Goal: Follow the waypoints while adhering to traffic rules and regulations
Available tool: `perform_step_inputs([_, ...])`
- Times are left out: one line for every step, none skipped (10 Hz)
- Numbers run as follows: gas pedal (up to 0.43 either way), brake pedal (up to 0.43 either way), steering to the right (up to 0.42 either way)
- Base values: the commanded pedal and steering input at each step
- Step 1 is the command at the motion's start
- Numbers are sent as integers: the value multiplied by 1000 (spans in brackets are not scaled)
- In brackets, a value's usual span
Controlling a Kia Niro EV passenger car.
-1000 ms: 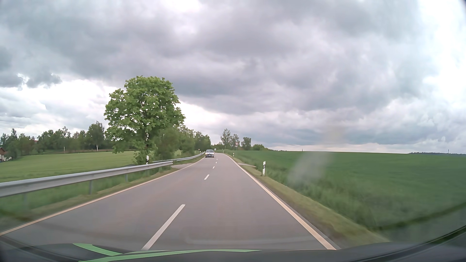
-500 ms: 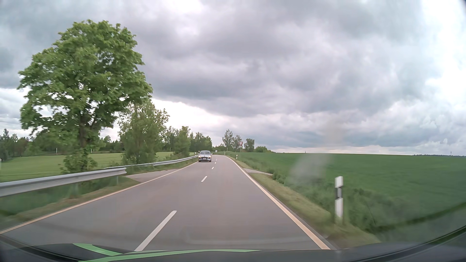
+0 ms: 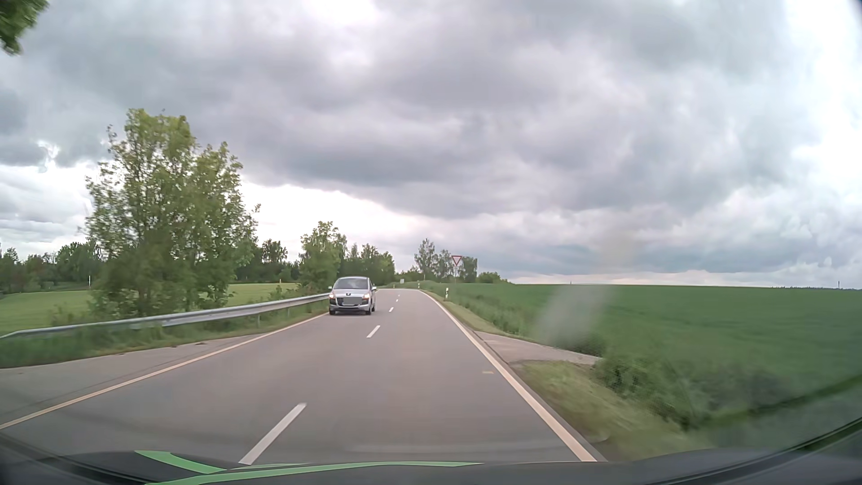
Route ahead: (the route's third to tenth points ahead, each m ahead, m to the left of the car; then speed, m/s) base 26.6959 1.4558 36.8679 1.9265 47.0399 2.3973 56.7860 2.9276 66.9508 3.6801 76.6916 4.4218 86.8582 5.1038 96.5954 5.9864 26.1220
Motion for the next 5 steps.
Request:
perform_step_inputs([0,104,-6])
perform_step_inputs([0,110,-6])
perform_step_inputs([0,116,-6])
perform_step_inputs([0,122,-6])
perform_step_inputs([0,134,-6])
